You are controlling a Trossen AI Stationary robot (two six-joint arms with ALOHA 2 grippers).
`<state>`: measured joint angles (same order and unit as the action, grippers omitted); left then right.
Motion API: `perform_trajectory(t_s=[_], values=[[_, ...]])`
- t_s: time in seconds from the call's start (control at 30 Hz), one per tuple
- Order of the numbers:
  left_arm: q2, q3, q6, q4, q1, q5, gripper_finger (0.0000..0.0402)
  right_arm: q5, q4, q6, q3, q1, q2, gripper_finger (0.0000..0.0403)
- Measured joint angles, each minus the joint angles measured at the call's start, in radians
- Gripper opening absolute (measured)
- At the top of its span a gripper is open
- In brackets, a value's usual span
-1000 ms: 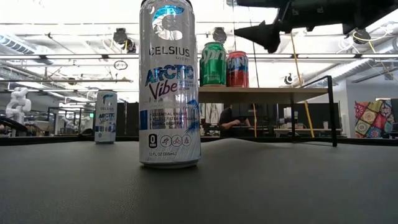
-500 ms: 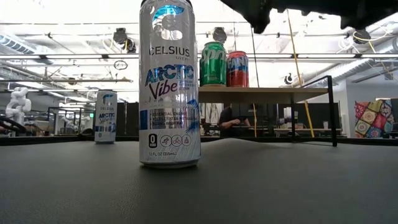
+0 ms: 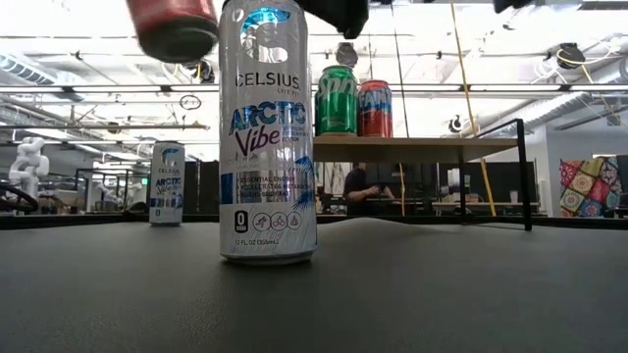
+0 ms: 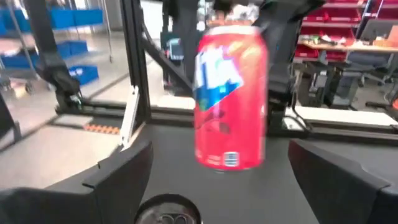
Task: Place canned beverage on shelf
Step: Put the red soda can on the shelf aligned with the other red soda cans
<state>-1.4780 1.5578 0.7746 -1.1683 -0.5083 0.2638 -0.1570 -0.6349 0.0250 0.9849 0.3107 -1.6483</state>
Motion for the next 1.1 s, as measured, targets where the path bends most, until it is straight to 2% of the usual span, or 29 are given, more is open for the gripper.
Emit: perform_trajectory(t_s=[0.17, 0.27, 0.4, 0.57, 0.7, 0.83, 0.97, 1.1], values=[[-0.024, 0.0, -0.148, 0.091, 0.039, 0.007, 0.0275, -0.006, 0.055, -0.004, 0.088, -0.003, -0.07, 0.0361], [-0.044, 0.0, -0.27, 0.178, 0.039, 0.007, 0.0275, -0.068, 0.071, -0.008, 0.116, -0.003, -0.093, 0.0361], [-0.073, -0.002, -0.37, 0.231, 0.039, 0.015, 0.0275, -0.089, 0.073, -0.01, 0.121, -0.001, -0.11, 0.0361], [-0.087, -0.002, -0.407, 0.244, 0.04, 0.044, 0.0275, -0.1, 0.081, -0.008, 0.121, -0.002, -0.112, 0.0352], [-0.087, -0.002, -0.418, 0.258, 0.043, 0.06, 0.0275, -0.1, 0.08, -0.011, 0.121, -0.002, -0.112, 0.0318], [-0.081, -0.002, -0.416, 0.272, 0.044, 0.071, 0.031, -0.101, 0.054, -0.019, 0.12, -0.002, -0.112, 0.028], [-0.078, 0.002, -0.412, 0.308, 0.036, 0.124, 0.0354, -0.111, -0.003, -0.053, 0.114, -0.003, -0.104, 0.0278], [-0.034, 0.0, -0.414, 0.286, -0.01, 0.214, 0.0368, -0.108, -0.101, -0.067, 0.064, -0.004, -0.063, 0.0287]])
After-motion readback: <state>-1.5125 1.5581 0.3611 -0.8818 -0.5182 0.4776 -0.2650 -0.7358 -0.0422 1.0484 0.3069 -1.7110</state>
